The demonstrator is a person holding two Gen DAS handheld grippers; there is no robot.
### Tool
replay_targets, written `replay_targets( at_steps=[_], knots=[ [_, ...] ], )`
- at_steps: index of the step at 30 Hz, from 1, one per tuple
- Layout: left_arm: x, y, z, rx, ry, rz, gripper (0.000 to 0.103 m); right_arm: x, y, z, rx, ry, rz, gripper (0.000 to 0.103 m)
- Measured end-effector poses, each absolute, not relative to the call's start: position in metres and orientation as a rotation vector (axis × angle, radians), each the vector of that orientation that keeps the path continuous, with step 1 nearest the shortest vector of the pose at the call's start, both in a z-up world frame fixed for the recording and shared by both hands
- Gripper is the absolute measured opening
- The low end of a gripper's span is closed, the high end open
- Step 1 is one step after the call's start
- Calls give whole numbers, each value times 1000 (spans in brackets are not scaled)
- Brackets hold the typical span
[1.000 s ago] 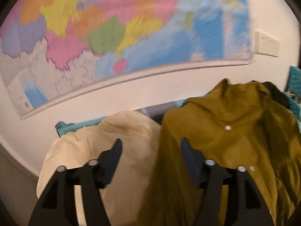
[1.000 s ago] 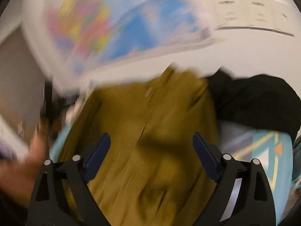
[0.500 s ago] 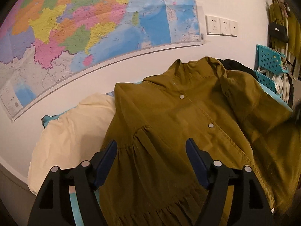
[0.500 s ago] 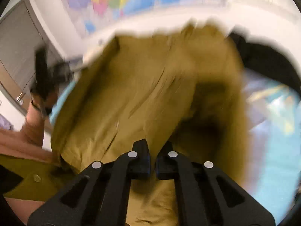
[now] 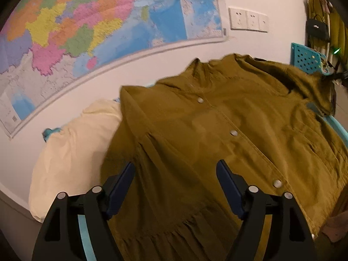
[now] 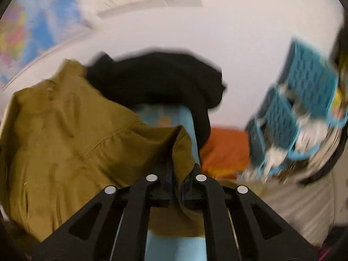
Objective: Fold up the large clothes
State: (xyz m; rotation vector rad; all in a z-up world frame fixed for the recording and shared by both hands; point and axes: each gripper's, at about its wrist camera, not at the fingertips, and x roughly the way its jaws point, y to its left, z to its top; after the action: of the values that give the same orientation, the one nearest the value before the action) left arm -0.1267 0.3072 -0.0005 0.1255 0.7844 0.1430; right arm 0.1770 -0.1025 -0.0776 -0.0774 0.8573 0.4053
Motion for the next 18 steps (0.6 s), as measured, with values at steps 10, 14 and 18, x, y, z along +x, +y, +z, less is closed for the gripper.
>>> replay_targets(
  at_steps=[10,14,18],
  knots=[
    [-146,279,-42,201,960,148,24,165,-127,-98,20,798,372,71],
    [-158,316,-21,115,920,248,4,142,-133,-78,-27,675,309,94],
    [-185,372,38,39,789,373,4,120,-131,-59,11,625,459,92]
  ],
)
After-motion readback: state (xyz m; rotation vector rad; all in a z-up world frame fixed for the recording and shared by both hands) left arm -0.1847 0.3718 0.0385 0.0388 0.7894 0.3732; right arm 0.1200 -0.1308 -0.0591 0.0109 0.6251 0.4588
